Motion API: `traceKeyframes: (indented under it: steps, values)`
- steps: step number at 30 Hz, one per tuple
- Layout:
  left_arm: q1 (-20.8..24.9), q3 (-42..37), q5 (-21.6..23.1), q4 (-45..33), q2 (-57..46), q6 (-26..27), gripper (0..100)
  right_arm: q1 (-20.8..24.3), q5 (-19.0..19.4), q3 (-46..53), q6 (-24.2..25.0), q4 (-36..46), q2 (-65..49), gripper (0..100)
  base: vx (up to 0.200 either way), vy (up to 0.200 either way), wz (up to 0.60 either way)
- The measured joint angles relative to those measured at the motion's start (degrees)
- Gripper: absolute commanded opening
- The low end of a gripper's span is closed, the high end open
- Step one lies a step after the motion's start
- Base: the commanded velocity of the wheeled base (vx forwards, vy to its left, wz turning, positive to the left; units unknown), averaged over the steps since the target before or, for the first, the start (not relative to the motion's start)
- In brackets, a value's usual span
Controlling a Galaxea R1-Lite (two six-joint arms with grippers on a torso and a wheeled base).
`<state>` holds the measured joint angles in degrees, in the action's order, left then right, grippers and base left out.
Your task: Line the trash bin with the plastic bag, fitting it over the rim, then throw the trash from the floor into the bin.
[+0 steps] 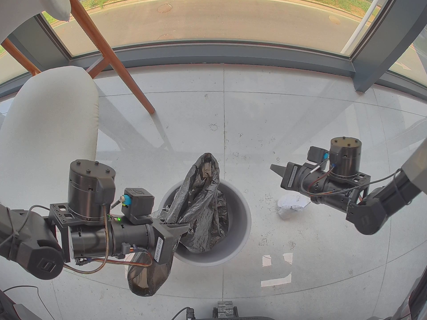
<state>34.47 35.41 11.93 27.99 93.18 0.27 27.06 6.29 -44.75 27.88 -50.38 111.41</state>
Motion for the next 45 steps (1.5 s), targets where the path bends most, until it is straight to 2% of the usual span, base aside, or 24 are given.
traceKeyframes:
  steps: [3, 7, 11, 15, 19, 28, 40, 41, 45]
  values:
    - [0.69, 0.24, -0.26, -0.18, 0.98, 1.76, 0, 2.38, 0.20, 2.72, 0.50, 2.97, -3.97, 100, 0.000, 0.000, 0.00]
    - [1.63, 0.48, -0.37, -0.29, 1.91, 4.38, 0, 7.24, -0.30, 4.21, 4.46, 6.16, -7.69, 100, 0.000, 0.000, 0.00]
    - [2.27, 0.55, -0.52, -0.35, 2.46, 6.51, 0, 11.63, -2.79, 2.83, 7.07, 12.04, -9.57, 100, 0.000, 0.000, 0.00]
    - [2.56, 0.55, -0.72, -0.43, 2.82, 7.25, 0, 14.12, -5.58, -0.61, 9.14, 15.10, -9.53, 100, 0.000, 0.000, 0.00]
    - [2.73, 0.66, -0.91, -0.38, 3.23, 7.47, 0, 16.48, -6.62, -3.04, 10.00, 16.04, -8.37, 100, 0.000, 0.000, 0.00]
    - [2.79, 0.77, -1.38, -0.33, 3.58, 7.39, 0, 19.16, -8.39, -3.23, 10.26, 16.14, -4.83, 100, 0.000, 0.000, 0.00]
    - [2.78, 1.90, -1.78, -0.33, 3.73, 7.01, 0, 19.10, -10.14, -6.44, 10.24, 15.81, 0.94, 100, 0.000, 0.000, 0.00]
    - [2.78, 1.95, -1.78, -0.29, 3.80, 7.01, 0, 19.10, -10.30, -6.92, 10.24, 15.85, 1.38, 0, 0.000, 0.000, 0.00]
    - [2.78, 1.96, -1.76, -0.32, 4.19, 7.01, 0, 19.05, -11.24, -8.91, 10.33, 15.79, 2.90, 0, 0.000, 0.000, 0.00]
